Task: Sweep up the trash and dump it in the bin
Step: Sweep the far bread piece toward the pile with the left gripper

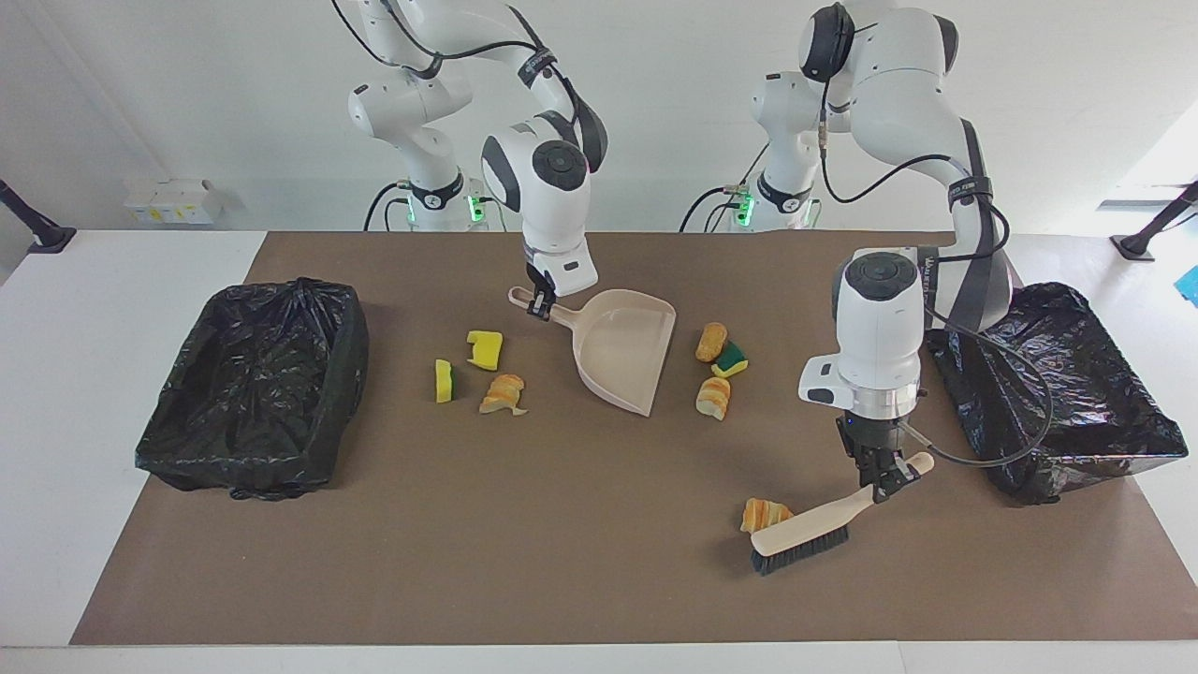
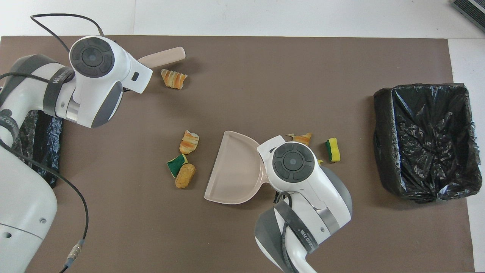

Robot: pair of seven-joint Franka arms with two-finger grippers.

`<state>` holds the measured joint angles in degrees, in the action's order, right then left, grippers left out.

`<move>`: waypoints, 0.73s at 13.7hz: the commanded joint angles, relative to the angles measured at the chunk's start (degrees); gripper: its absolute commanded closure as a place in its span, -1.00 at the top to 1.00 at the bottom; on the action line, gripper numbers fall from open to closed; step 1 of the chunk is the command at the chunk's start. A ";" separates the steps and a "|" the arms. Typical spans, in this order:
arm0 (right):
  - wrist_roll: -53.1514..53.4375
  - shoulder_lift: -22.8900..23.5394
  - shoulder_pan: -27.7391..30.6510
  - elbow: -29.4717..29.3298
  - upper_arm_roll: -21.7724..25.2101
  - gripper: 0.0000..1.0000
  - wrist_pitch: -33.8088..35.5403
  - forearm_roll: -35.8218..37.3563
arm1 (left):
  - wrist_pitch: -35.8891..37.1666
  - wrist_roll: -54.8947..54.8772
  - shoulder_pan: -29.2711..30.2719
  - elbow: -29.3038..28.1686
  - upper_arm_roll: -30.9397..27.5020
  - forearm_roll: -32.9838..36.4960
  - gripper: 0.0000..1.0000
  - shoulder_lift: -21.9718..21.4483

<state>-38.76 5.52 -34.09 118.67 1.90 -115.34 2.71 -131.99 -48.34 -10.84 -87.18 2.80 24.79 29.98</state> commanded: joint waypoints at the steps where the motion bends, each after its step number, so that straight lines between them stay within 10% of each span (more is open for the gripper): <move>1: 1.14 -1.21 0.08 -0.02 -0.58 -1.00 0.55 3.08 | -1.26 0.79 0.11 -4.83 -0.07 -0.18 -1.00 -1.67; 6: 8.79 -1.74 -3.18 0.16 -0.58 -1.00 -0.24 7.92 | -0.37 6.66 -0.23 -23.88 -0.07 -0.36 -1.00 -11.59; 10: 8.61 -1.65 -2.83 0.16 -0.58 -1.00 -0.50 7.75 | 15.06 7.65 -3.65 -24.88 0.45 -0.88 -1.00 -16.69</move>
<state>-31.15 4.77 -37.53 118.44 1.59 -115.41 9.33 -122.91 -41.26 -12.06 -108.28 3.65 24.69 17.57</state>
